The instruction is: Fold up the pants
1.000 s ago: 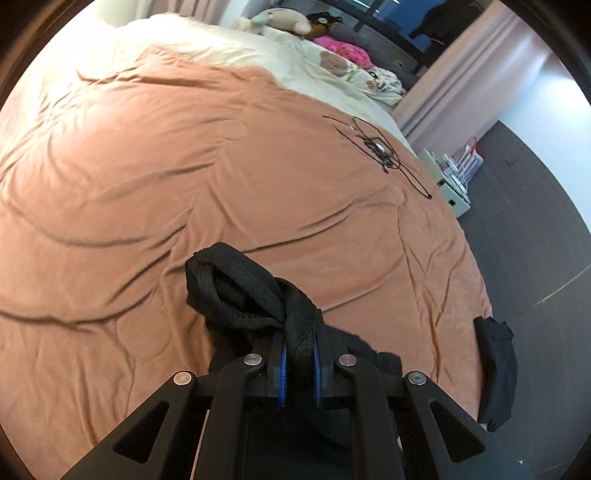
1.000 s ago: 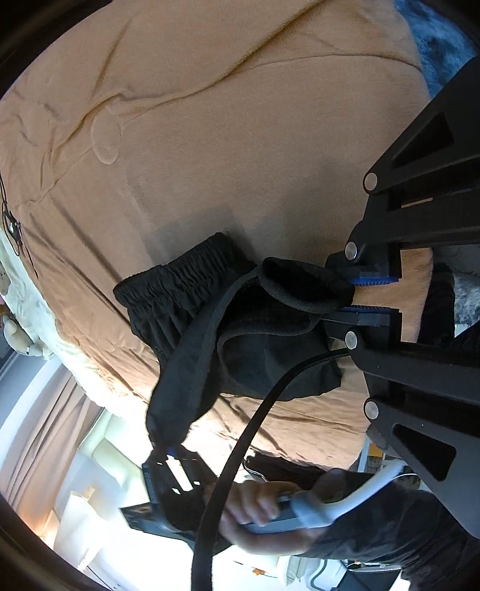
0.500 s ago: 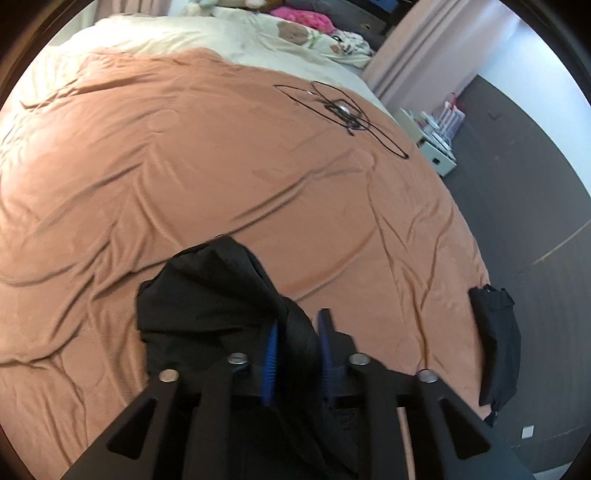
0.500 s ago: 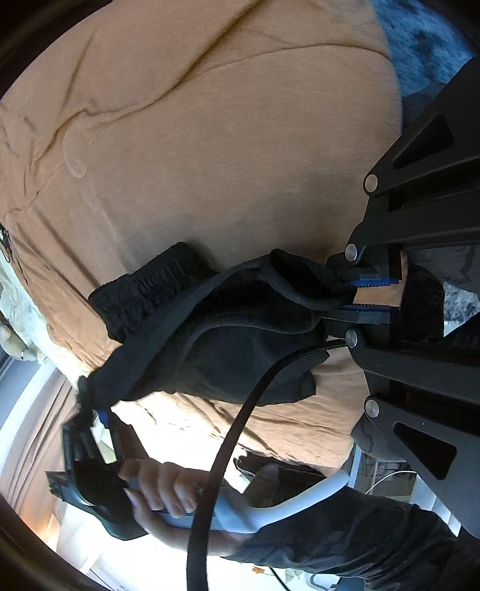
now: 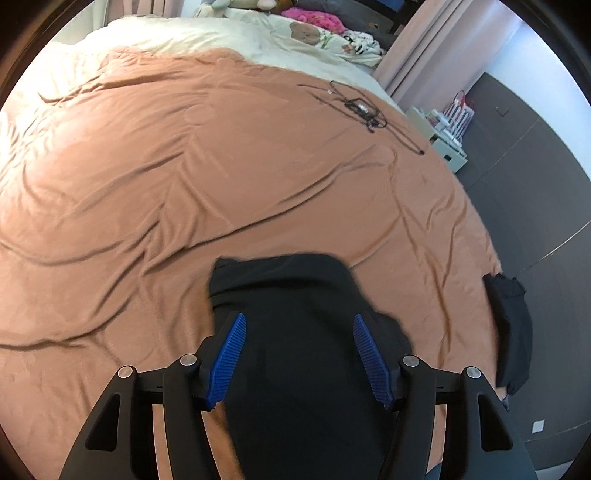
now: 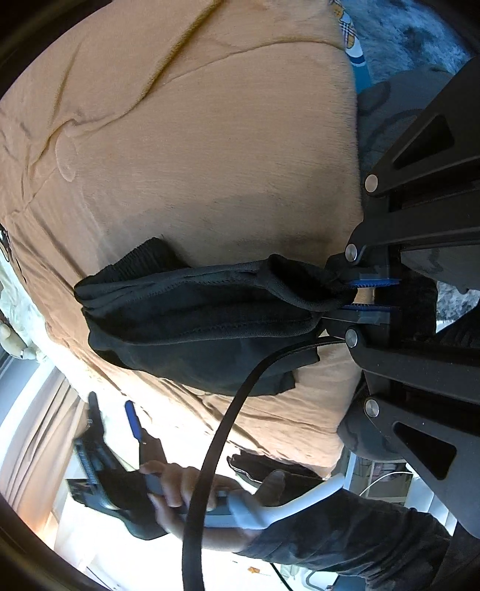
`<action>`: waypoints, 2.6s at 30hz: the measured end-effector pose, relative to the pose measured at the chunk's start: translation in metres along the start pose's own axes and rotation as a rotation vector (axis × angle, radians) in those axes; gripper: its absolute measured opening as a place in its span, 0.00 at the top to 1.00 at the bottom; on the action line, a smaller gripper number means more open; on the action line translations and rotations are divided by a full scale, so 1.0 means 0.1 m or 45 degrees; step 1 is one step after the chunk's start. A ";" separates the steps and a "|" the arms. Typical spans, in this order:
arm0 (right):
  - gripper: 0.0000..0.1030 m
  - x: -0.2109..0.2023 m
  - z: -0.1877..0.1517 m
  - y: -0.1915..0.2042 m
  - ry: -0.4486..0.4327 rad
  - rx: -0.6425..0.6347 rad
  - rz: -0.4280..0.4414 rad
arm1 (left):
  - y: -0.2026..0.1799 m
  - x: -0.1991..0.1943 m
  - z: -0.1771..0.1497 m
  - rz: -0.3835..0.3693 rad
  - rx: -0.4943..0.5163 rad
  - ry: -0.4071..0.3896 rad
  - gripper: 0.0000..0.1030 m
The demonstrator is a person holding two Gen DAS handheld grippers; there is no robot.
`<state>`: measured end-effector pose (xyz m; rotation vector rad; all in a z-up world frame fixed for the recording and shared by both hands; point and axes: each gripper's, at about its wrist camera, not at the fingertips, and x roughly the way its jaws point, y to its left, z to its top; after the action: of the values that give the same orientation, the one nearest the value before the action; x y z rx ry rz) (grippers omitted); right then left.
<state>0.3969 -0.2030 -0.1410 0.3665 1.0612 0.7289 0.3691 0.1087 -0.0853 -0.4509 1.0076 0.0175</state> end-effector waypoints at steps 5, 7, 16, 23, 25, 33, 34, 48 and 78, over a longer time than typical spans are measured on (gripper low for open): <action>0.97 0.00 -0.04 0.02 0.016 -0.010 -0.005 | 0.20 -0.11 -0.19 0.024 -0.001 0.034 0.39; 0.94 -0.03 -0.03 0.02 0.025 -0.026 -0.049 | 0.25 -0.15 -0.26 0.030 0.003 0.042 0.39; 0.43 -0.42 0.11 0.08 -0.170 -0.056 -0.116 | 0.40 -0.27 -0.57 0.032 0.026 0.070 0.39; 0.43 -0.44 0.44 0.15 -0.229 -0.125 -0.105 | 0.48 -0.32 -0.73 0.005 -0.008 0.076 0.38; 0.43 -0.39 0.55 0.19 -0.230 -0.153 -0.094 | 0.50 -0.32 -0.77 -0.004 -0.019 0.078 0.38; 0.43 -0.14 1.06 0.26 -0.224 -0.294 -0.068 | 0.53 -0.29 -0.83 -0.013 -0.045 0.080 0.38; 0.45 -0.11 1.12 0.26 -0.220 -0.308 -0.065 | 0.53 -0.29 -0.84 -0.012 -0.049 0.080 0.38; 0.48 0.49 1.87 0.22 -0.076 -0.311 0.039 | 0.57 -0.15 -0.81 -0.024 -0.089 0.092 0.38; 0.62 1.11 2.52 0.03 0.247 -0.141 0.056 | 0.67 0.09 -0.77 -0.057 -0.149 0.135 0.38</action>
<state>0.6513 -0.1067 -0.0968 0.2276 1.1923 0.8721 0.2964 0.1391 -0.1515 -0.5865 1.1038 0.0126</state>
